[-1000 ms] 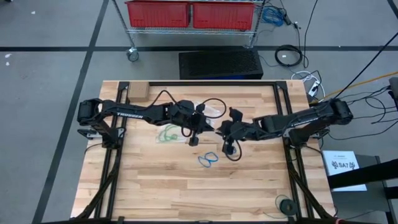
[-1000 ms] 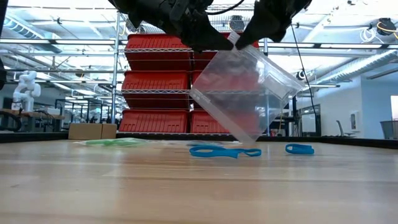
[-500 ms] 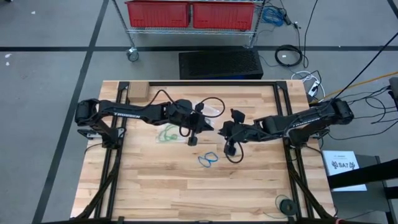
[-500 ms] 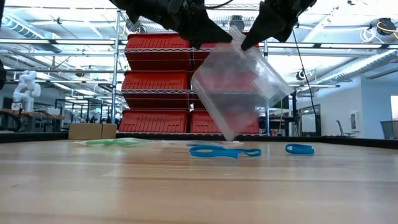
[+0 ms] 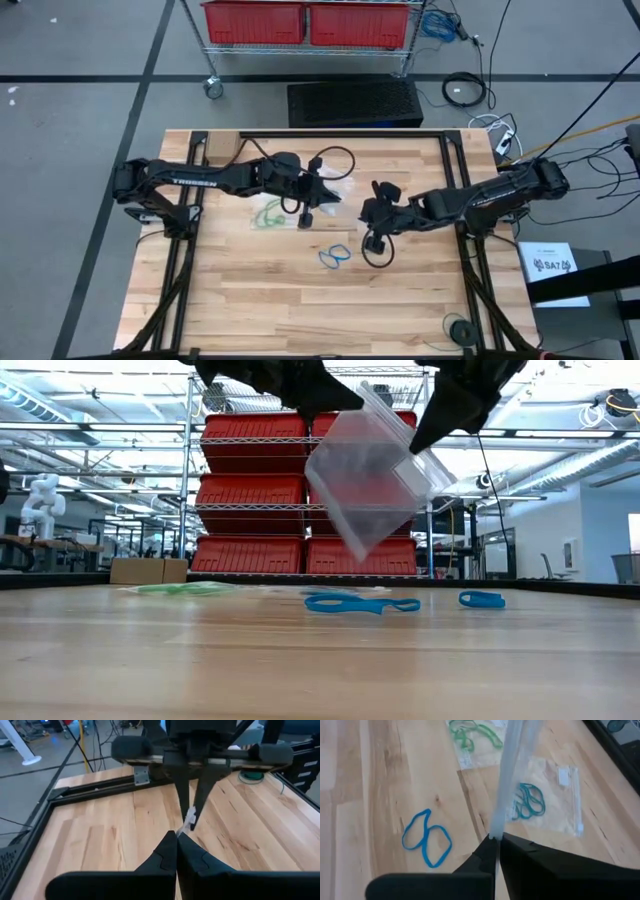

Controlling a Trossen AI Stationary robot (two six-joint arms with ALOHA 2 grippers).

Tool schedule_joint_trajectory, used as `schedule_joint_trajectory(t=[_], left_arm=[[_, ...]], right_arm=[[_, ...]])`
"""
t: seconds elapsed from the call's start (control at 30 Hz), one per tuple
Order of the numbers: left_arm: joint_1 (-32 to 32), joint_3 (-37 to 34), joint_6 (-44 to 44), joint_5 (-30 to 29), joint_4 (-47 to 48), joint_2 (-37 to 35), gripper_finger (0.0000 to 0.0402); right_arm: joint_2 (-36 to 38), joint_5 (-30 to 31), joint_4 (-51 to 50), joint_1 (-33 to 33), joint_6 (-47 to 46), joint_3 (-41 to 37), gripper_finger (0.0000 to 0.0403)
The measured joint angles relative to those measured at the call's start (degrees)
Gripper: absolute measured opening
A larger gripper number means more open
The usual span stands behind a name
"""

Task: Sort rubber bands
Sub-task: Open the right transparent zip bag

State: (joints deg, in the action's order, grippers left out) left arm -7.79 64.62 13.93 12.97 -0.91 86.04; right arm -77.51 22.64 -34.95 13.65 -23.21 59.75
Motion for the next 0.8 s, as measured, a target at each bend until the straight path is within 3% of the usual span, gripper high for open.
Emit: schedule_joint_trajectory(t=[0.47,0.8], left_arm=[[-0.27,0.00,0.00,0.00,0.24,-0.31,0.0000],[-0.33,0.16,-0.04,-0.38,0.75,-0.52,0.0000]], right_arm=[[0.18,0.88,-2.56,1.53,-3.64,-0.12,0.0009],[1.61,2.47,-0.32,1.49,-4.67,-0.31,0.0129]])
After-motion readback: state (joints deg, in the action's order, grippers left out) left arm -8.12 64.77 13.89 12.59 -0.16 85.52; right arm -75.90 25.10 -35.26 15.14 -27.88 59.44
